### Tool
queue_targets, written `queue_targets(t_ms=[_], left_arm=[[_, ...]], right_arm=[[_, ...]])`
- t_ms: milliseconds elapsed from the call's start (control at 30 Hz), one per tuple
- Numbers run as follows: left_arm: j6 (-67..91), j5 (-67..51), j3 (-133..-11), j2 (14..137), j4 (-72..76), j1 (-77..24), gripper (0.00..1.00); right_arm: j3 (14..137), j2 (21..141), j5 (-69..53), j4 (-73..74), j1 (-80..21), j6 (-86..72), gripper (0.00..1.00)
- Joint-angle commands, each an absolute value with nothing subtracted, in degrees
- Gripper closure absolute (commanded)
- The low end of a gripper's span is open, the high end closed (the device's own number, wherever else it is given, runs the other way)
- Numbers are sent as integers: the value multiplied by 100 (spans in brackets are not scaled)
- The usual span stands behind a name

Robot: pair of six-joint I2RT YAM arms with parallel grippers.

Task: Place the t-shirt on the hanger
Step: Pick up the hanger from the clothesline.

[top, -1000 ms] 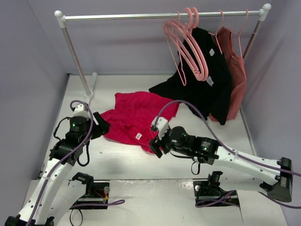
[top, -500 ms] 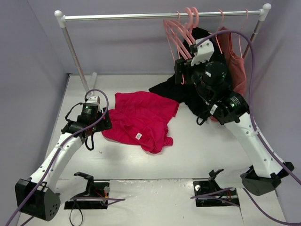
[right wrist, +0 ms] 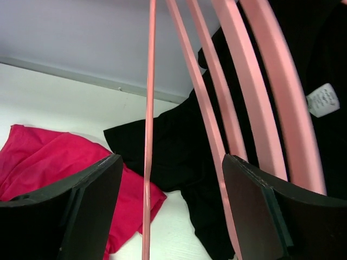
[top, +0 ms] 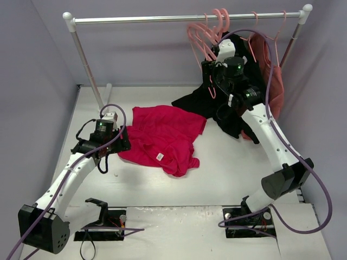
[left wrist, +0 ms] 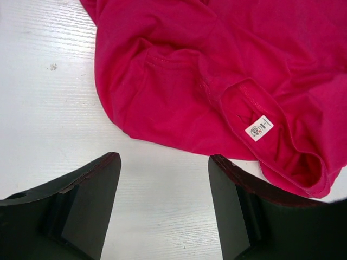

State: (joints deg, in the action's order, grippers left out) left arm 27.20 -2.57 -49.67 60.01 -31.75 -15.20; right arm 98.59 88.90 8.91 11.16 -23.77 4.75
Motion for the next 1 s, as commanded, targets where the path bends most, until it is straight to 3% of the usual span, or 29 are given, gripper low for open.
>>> queue_targets(t_ms=[0,167,400,500,600,700,767,967], left_arm=[[2681,-404,-5098,6047,-3041,-1485,35],[2681,-413,-5124,6064,-3067,-1485,35],[2689,-483,-5133,6108,-3067,-1485,35],[2698,-483,-5124,6108,-3076,-1485,35],[2698,-483,-5115,6117,-3076,-1485,35],[2698,-501,-5115,6117,-3067,-1485,34],[2698,-501,-5115,6117,-3067,-1485,35],[2707,-527,-5115,6135,-3059,-1485,35]], right_arm=[[9897,8955,344,440,-2215,361,25],[9782,9201,-121,378,-2031,229,30],[9817,9413,-255,352,-1969,176,49],[9887,9466,-299,387,-1951,185,64],[9931,9457,-369,352,-1942,220,71],[10045,9457,-483,343,-1951,325,91],[10116,9457,-545,352,-1951,421,96],[10204,9273,-782,106,-1951,623,100]])
